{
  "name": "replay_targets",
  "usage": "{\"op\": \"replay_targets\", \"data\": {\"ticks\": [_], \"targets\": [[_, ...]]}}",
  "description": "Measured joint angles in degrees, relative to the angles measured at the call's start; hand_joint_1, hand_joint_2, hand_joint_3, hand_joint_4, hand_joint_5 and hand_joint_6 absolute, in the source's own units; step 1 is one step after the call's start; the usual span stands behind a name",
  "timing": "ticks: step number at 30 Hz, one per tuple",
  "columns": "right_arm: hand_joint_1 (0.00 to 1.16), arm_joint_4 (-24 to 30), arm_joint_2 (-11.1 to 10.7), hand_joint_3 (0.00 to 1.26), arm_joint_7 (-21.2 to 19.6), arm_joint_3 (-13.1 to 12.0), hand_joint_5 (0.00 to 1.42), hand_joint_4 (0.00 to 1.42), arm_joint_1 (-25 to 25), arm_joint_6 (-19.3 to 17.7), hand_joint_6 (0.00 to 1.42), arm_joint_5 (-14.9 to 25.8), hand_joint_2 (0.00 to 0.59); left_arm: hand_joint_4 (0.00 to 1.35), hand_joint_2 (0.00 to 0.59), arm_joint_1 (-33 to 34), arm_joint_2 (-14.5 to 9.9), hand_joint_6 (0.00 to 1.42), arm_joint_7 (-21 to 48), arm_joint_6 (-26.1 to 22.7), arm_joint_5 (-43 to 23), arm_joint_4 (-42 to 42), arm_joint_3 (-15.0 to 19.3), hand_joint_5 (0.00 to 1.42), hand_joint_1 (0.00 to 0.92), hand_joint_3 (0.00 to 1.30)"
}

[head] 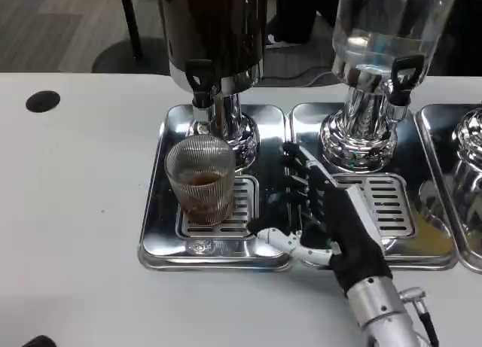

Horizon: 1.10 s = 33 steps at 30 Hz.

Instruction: Grasp the cup under the faucet to collect the drink, then remove the cup.

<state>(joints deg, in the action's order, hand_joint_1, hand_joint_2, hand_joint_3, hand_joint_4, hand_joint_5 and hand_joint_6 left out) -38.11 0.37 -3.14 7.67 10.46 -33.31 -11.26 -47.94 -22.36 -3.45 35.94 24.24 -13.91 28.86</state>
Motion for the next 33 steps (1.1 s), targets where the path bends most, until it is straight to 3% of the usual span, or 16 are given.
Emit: {"op": "replay_targets", "data": {"ticks": [7,25,33], "targets": [[1.03,-1.83,1.24,0.12,-0.30,0.78,0.23,0.15,1.89,0.22,0.29,-0.88,0.147,0.00,0.005,-0.71,0.31,0.00,0.00,0.11,0.00,0.00,0.03,0.00,0.000,0.00],[1.03,-3.50,1.76,0.11,-1.01,1.13,0.23,0.15,5.35,1.03,0.28,-0.95,0.147,0.00,0.005,-0.91,0.93,0.00,0.00,1.04,-0.07,0.01,0.90,0.00,0.000,0.00],[1.03,-5.13,3.22,0.11,-1.27,2.09,0.23,0.15,7.05,1.22,0.28,-1.19,0.147,0.00,0.005,-1.52,1.24,0.00,0.00,2.06,-0.22,0.25,1.58,0.00,0.000,0.00]]}}
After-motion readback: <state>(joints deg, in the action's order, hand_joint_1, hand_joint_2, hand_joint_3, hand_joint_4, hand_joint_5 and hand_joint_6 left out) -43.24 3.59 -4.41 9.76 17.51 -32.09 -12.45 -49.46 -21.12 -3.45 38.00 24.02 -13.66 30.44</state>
